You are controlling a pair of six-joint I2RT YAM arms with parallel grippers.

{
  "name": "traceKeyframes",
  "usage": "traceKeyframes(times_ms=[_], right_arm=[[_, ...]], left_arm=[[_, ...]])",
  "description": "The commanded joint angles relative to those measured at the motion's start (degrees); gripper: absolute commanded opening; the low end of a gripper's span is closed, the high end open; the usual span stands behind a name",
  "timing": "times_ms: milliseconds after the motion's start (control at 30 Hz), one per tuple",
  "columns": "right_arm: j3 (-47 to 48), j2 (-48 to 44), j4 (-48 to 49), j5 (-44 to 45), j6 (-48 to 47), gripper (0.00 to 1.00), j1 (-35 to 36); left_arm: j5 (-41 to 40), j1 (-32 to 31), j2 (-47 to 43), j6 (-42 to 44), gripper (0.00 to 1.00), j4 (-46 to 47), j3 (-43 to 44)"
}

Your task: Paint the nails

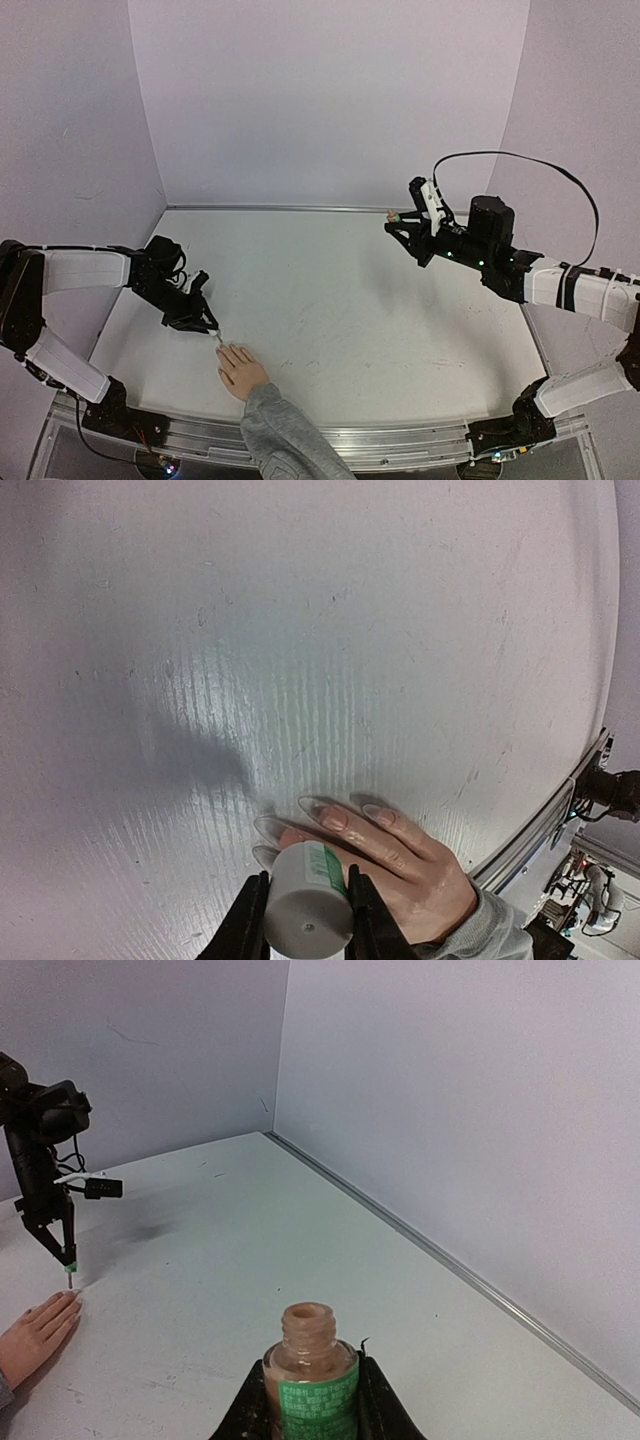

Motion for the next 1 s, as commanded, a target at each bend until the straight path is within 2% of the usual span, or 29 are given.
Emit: traceKeyframes(times_ms=[0, 967], right_arm=[[0.3, -1.3, 3.9, -0.5, 0.8, 0.0, -0.3], [0.0, -1.5, 3.8, -0.7, 1.0, 0.0, -0.5]], left_arm=[[1.1, -0.2, 0.3, 0.9, 0.0, 1.6, 0.0], [2.3, -0.2, 1.7, 1.2, 0.0, 2.4, -0.6]])
